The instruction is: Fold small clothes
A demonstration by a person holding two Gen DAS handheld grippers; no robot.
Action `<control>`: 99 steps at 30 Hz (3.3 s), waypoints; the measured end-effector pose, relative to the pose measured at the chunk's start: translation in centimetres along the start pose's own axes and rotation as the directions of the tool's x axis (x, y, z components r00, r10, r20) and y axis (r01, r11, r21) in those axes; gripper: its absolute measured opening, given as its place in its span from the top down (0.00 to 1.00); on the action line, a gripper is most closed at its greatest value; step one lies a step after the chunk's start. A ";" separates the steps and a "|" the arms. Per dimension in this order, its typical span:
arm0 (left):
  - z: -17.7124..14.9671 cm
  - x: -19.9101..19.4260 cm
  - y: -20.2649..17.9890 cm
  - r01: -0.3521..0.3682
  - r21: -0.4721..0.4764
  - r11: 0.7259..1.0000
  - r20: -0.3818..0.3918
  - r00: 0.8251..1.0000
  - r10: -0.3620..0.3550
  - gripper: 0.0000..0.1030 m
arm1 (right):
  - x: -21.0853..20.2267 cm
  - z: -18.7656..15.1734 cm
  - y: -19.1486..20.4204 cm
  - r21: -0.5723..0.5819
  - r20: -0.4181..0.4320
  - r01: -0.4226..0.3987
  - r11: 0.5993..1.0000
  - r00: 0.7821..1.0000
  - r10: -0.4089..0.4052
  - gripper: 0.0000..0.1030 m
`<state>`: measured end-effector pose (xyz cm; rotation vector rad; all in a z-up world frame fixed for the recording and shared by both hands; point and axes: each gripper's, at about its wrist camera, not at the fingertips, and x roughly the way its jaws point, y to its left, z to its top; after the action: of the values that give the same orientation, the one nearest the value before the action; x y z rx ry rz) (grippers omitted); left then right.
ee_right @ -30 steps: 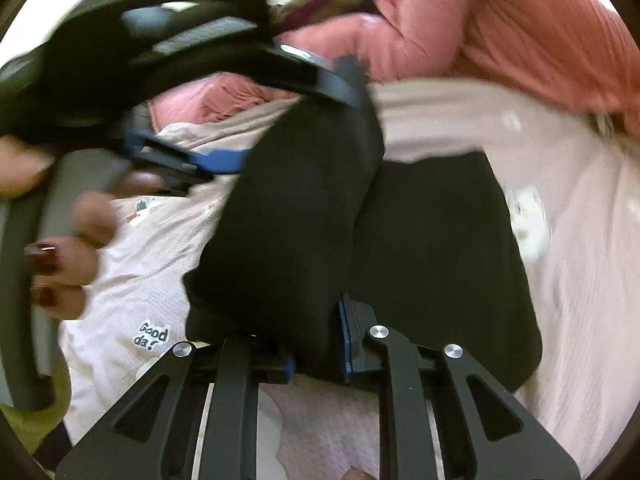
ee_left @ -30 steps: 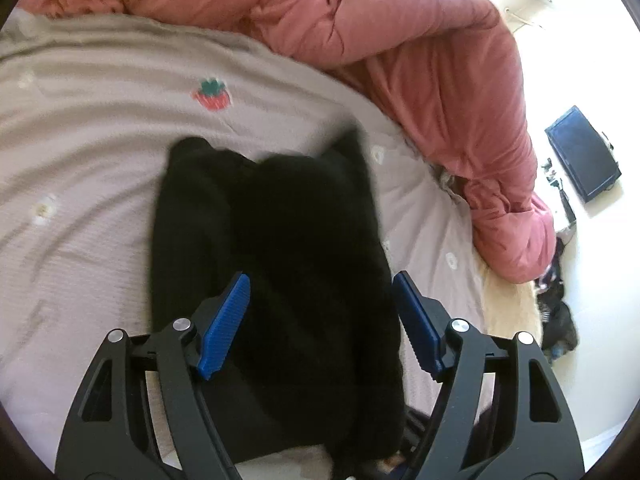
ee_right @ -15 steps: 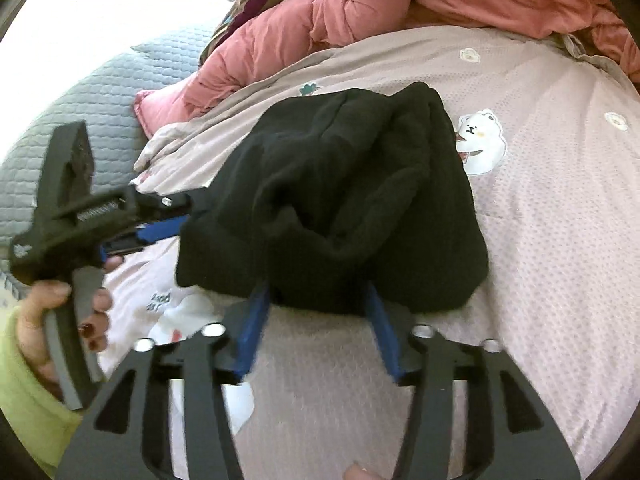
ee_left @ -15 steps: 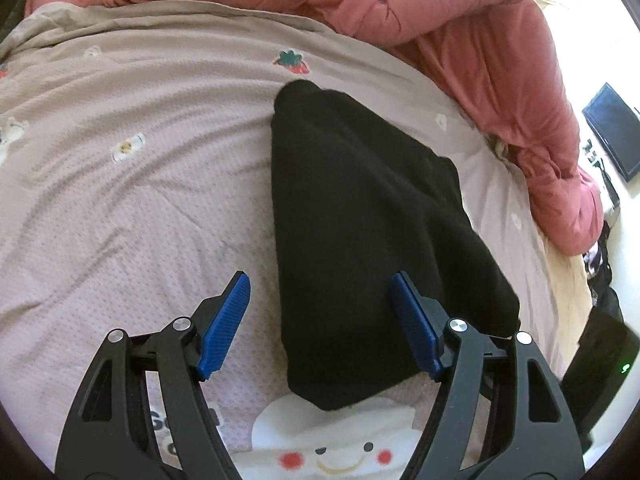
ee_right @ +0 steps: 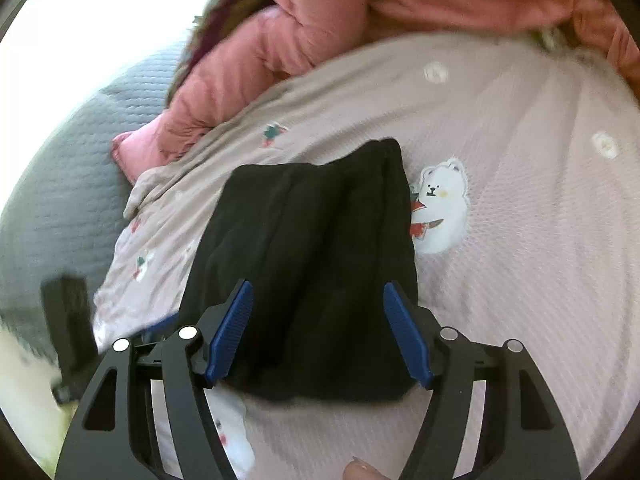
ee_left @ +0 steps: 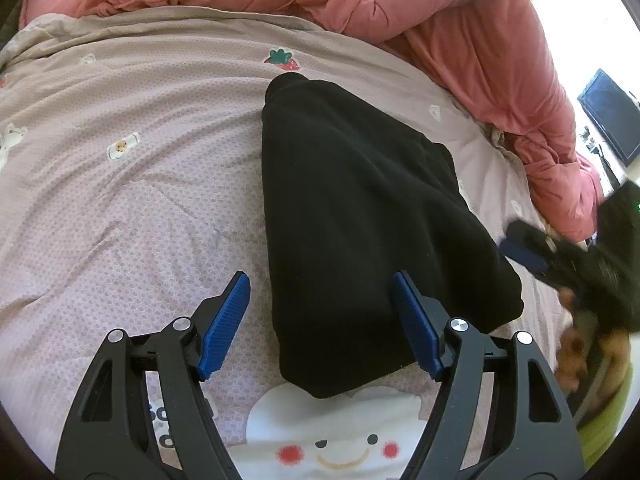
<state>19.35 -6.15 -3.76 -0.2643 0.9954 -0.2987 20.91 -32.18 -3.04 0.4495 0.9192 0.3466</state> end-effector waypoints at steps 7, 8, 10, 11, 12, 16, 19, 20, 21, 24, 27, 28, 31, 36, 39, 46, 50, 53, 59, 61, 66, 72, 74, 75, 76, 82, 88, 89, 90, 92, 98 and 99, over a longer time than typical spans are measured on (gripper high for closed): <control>-0.2 -0.2 -0.4 -0.008 0.026 1.000 0.006 1.000 0.008 0.37 | 4.0 2.9 -1.2 0.058 -0.084 -0.019 0.998 0.996 0.024 0.35; -0.2 -0.2 -0.6 -0.018 0.037 0.999 0.011 1.000 0.017 0.36 | 4.5 3.0 -1.2 0.051 -0.095 -0.010 0.999 0.995 0.015 0.35; -0.3 -0.3 -0.9 -0.039 0.065 0.997 0.022 0.999 0.038 0.36 | 4.7 3.2 -1.0 0.041 -0.087 -0.015 0.999 0.996 0.019 0.36; -0.3 -0.4 -1.1 -0.048 0.076 0.996 0.026 0.999 0.046 0.36 | 4.7 3.3 -0.9 0.038 -0.082 -0.014 0.999 0.996 0.018 0.38; -0.3 -0.4 -1.3 -0.056 0.086 0.995 0.029 0.998 0.053 0.36 | 4.7 3.5 -0.5 0.029 -0.072 -0.027 0.999 0.997 0.029 0.46; -0.3 -0.5 -2.0 -0.078 0.115 0.990 0.038 0.997 0.074 0.36 | 5.2 4.0 0.6 -0.030 -0.057 -0.020 0.999 0.998 0.018 0.53; -0.4 -0.5 -2.2 -0.078 0.121 0.990 0.035 0.997 0.075 0.34 | 6.2 4.1 0.7 -0.054 -0.063 -0.002 0.999 0.998 -0.001 0.59; -0.4 -0.5 -2.2 -0.078 0.122 0.989 0.033 0.997 0.075 0.33 | 6.5 4.1 0.9 -0.063 -0.061 0.002 0.998 0.998 -0.006 0.67; -0.4 -0.4 -2.2 -0.078 0.121 0.989 0.031 0.997 0.075 0.33 | 6.6 4.1 1.0 -0.079 -0.057 0.004 0.997 0.998 -0.009 0.82; -0.4 -0.4 -2.2 -0.068 0.115 0.991 0.021 0.998 0.066 0.33 | 6.4 4.1 1.3 -0.118 -0.030 0.008 0.993 0.999 -0.011 0.86; -0.4 -0.4 -2.6 -0.063 0.135 0.989 0.012 0.998 0.062 0.33 | 5.2 4.2 1.8 -0.151 0.019 -0.014 0.988 1.000 0.017 0.88; -0.5 -0.4 -2.8 -0.059 0.140 0.988 0.010 0.998 0.058 0.33 | 4.7 4.3 2.0 -0.164 0.034 -0.015 0.986 0.999 0.021 0.88; -0.6 -0.6 -3.3 -0.032 0.154 0.988 0.003 0.999 0.032 0.33 | 3.2 4.7 2.6 -0.203 0.071 -0.022 0.979 0.997 0.037 0.88; -0.3 -1.1 -3.8 -0.003 0.164 0.986 0.004 1.000 0.002 0.33 | 1.6 5.3 2.8 -0.273 0.108 0.030 0.962 0.994 0.000 0.88; -0.3 -1.0 -3.9 0.000 0.170 0.985 -0.002 1.000 0.000 0.33 | 2.0 5.5 1.5 -0.254 0.100 0.071 0.964 0.994 -0.047 0.88; -0.9 0.4 -2.9 -0.007 0.139 0.990 -0.041 0.999 0.013 0.32 | 5.9 3.6 -1.8 -0.216 0.022 0.169 0.962 0.985 -0.169 0.87; -1.0 0.7 -2.2 -0.004 0.118 0.993 -0.046 0.999 0.009 0.31 | 5.4 3.7 -1.7 -0.212 0.030 0.163 0.964 0.987 -0.160 0.77; -1.1 0.3 -2.1 0.011 0.111 0.994 -0.040 0.999 -0.007 0.31 | 4.5 3.6 -1.9 -0.189 0.042 0.154 0.970 0.988 -0.149 0.72; -0.7 -1.5 -1.5 0.028 0.072 0.997 0.006 1.000 -0.029 0.31 | 1.0 2.3 -1.8 -0.156 0.100 0.103 0.982 0.991 -0.088 0.61; -0.5 -2.0 -1.1 0.028 0.055 0.998 0.022 0.999 -0.029 0.31 | 0.1 1.7 -1.7 -0.152 0.108 0.086 0.985 0.992 -0.070 0.58; -0.2 -2.4 -0.7 0.023 0.031 0.999 0.045 0.999 -0.025 0.33 | -1.2 -0.1 -1.6 -0.134 0.093 0.020 0.991 0.996 -0.008 0.48; 0.0 -2.1 -0.8 0.026 0.017 1.000 0.047 0.999 -0.027 0.33 | -0.8 -1.8 -1.7 -0.100 0.036 -0.033 0.994 0.999 0.037 0.40; 0.0 -1.8 -0.9 0.023 0.015 1.000 0.042 0.999 -0.023 0.33 | -0.4 -2.0 -1.9 -0.085 0.026 -0.033 0.996 0.999 0.036 0.38; 0.0 -1.6 -0.9 0.020 0.016 1.000 0.039 0.999 -0.020 0.33 | -0.2 -1.9 -1.9 -0.078 0.021 -0.037 0.996 0.999 0.039 0.37; 0.0 -1.4 -1.0 0.019 0.014 1.000 0.036 0.999 -0.019 0.33 | 0.1 -1.9 -2.0 -0.070 0.012 -0.044 0.997 0.999 0.045 0.37; 0.2 -0.9 -1.1 0.019 0.014 1.000 0.034 0.999 -0.019 0.33 | 1.4 -1.9 -1.8 -0.079 -0.023 -0.066 0.995 0.998 0.064 0.48; 0.3 -0.7 -1.1 0.016 0.013 1.000 0.032 0.999 -0.017 0.32 | 2.1 -1.5 -1.4 -0.093 -0.025 -0.078 0.993 0.997 0.076 0.58; 0.3 -0.7 -1.1 0.014 0.013 1.000 0.030 0.999 -0.015 0.31 | 2.2 -1.4 -1.3 -0.095 -0.024 -0.077 0.992 0.997 0.075 0.59; 0.3 -0.6 -1.1 0.012 0.012 1.000 0.029 1.000 -0.012 0.29 | 2.3 -1.4 -1.3 -0.098 -0.025 -0.078 0.992 0.997 0.075 0.64; 0.4 -0.4 -1.0 0.004 0.007 1.000 0.023 1.000 -0.004 0.27 | 2.4 -1.4 -1.1 -0.116 -0.024 -0.071 0.991 0.997 0.069 0.72; 1.1 -0.9 -1.9 0.006 0.027 1.000 0.034 0.999 -0.007 0.41 | 0.9 -1.3 -0.9 -0.158 0.008 -0.064 0.985 0.998 0.066 0.78; 1.2 -1.1 -2.2 0.009 0.034 0.999 0.041 0.999 -0.011 0.41 | 0.1 -1.3 -0.7 -0.165 0.029 -0.068 0.984 0.997 0.074 0.78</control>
<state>19.56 -7.71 -1.53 -0.2440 0.9481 -0.3179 19.98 -32.43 -4.17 0.3361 0.8347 0.4745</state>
